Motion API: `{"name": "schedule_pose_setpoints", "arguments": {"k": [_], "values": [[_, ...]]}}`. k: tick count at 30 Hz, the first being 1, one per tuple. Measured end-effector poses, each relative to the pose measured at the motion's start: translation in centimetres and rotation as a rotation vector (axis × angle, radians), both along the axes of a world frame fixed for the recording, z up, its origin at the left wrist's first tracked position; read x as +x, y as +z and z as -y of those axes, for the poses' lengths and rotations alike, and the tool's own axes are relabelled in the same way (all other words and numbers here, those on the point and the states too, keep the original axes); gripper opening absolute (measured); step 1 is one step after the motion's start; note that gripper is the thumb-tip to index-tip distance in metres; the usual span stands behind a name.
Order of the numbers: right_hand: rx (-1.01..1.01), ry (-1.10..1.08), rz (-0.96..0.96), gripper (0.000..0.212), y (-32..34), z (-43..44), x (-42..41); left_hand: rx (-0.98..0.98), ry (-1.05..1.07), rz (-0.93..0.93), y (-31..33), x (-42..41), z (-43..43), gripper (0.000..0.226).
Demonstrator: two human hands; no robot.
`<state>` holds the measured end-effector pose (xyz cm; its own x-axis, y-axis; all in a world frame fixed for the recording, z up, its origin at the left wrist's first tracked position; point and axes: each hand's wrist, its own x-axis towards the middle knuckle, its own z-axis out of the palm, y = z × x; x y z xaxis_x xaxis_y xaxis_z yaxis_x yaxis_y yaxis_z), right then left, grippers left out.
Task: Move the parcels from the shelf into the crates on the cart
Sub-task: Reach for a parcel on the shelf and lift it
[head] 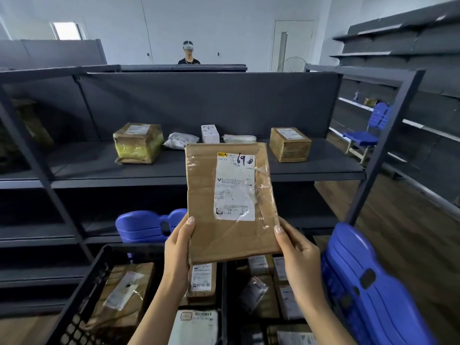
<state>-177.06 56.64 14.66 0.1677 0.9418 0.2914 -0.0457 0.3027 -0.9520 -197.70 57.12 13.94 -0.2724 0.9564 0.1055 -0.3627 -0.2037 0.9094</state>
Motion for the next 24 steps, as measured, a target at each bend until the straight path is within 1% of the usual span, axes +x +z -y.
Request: {"name": "schedule_pose_setpoints", "arguments": {"k": [2,4,6,8,11,13,14,17,18,22,24], "values": [[-0.014,0.06,0.053,0.047,0.5,0.3,0.8,0.0,0.025,0.023,-0.1,0.3,0.6,0.036],[-0.085,0.162,0.047,0.064,1.1,0.2,1.7,-0.005,0.04,0.035,-0.1,0.7,1.2,0.031],[-0.144,0.291,0.002,0.072,1.6,0.3,2.2,-0.016,0.039,0.04,-0.1,1.0,1.9,0.037],[-0.13,0.341,-0.018,0.066,1.8,0.6,2.4,-0.008,0.022,0.036,0.0,1.2,2.5,0.044],[-0.059,0.341,-0.03,0.054,1.6,1.2,2.4,0.042,0.002,-0.02,0.3,1.6,3.4,0.061],[-0.028,0.336,-0.053,0.046,1.6,1.6,2.5,0.059,-0.008,-0.039,0.6,1.8,3.8,0.067],[-0.019,0.338,-0.063,0.05,1.5,1.8,2.6,0.068,-0.018,-0.042,0.6,1.9,3.9,0.066],[0.009,0.335,-0.063,0.072,1.7,2.2,2.8,0.072,-0.044,-0.027,0.6,2.1,4.2,0.065],[0.009,0.332,-0.062,0.072,1.7,2.3,2.8,0.072,-0.048,-0.024,0.6,2.1,4.2,0.064],[-0.04,0.312,-0.071,0.057,1.2,2.2,3.3,0.057,-0.059,-0.033,0.2,2.9,4.3,0.066],[-0.084,0.298,-0.053,0.059,0.9,2.1,3.4,0.047,-0.052,-0.034,0.0,3.3,4.2,0.064]]}}
